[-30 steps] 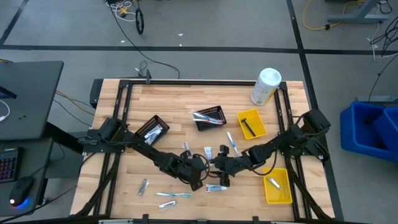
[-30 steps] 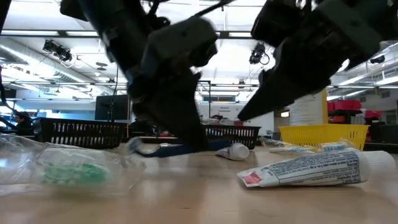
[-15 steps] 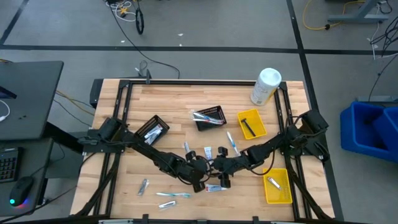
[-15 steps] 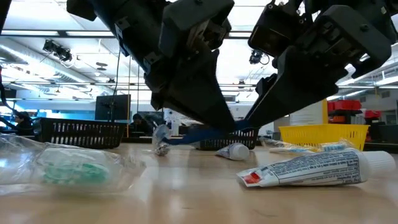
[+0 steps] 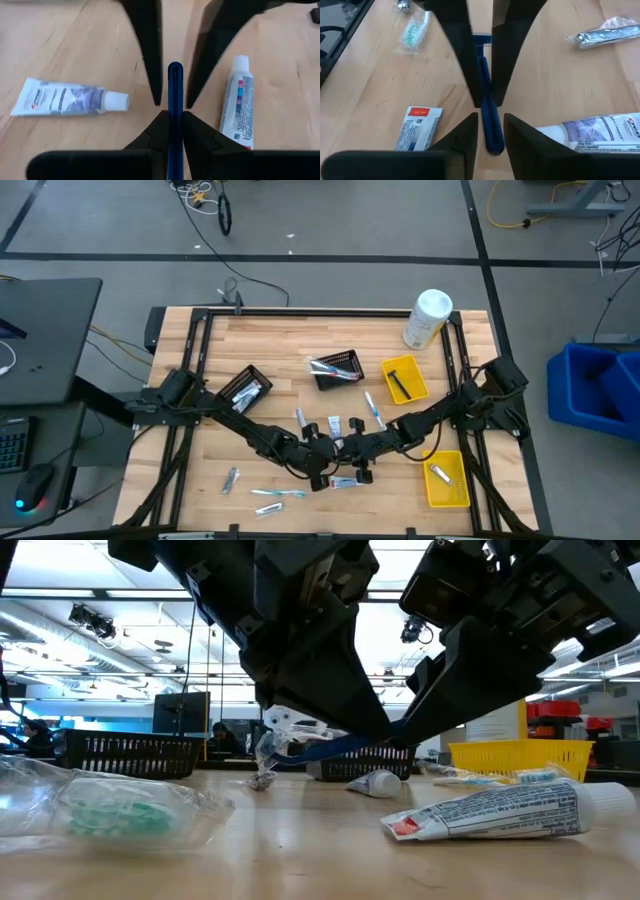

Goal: Pick & Place Travel size toiletries
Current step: Put the blue razor into the top yellow basket

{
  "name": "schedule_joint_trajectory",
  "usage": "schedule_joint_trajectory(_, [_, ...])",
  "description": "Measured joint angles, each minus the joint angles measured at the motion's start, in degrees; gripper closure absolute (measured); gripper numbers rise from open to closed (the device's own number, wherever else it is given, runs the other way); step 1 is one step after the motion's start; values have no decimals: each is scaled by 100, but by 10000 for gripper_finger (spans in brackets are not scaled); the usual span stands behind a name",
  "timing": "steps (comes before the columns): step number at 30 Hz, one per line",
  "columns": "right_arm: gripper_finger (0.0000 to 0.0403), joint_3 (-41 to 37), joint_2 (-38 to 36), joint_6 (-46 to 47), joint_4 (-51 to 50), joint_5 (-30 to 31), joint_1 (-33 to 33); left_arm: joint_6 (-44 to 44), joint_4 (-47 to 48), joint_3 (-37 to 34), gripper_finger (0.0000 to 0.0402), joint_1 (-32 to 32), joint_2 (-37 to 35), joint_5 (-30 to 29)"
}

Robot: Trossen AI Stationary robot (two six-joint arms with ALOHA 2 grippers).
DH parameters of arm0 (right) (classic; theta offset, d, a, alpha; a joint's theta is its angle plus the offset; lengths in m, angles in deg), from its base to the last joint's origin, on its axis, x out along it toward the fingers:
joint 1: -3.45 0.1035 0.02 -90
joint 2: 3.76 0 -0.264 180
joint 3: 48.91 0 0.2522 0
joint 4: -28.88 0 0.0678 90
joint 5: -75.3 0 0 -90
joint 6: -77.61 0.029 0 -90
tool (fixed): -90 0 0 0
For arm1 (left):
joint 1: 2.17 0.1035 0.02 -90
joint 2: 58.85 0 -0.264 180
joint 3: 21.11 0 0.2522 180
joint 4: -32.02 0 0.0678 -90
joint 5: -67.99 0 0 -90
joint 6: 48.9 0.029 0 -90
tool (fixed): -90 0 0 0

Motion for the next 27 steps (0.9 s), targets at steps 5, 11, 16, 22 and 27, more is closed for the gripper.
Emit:
schedule_joint_trajectory(5, [322, 0, 0, 1, 3, -134, 0, 48, -43, 0, 352, 1, -2, 0])
schedule_joint_trajectory(11, [348, 0, 0, 0, 0, -150, 0, 58, -37, 0, 353, 0, -2, 2])
schedule_joint_trajectory(16, [356, -1, 0, 0, 0, -155, 0, 62, -38, 0, 349, 2, -2, 56])
schedule_joint_trajectory(22, [357, 0, 0, 0, 0, -153, 0, 38, -39, 0, 348, 4, -4, 64])
schedule_joint_trajectory(27, [358, 0, -1, 0, -4, -151, 0, 55, -41, 2, 347, 4, -4, 99])
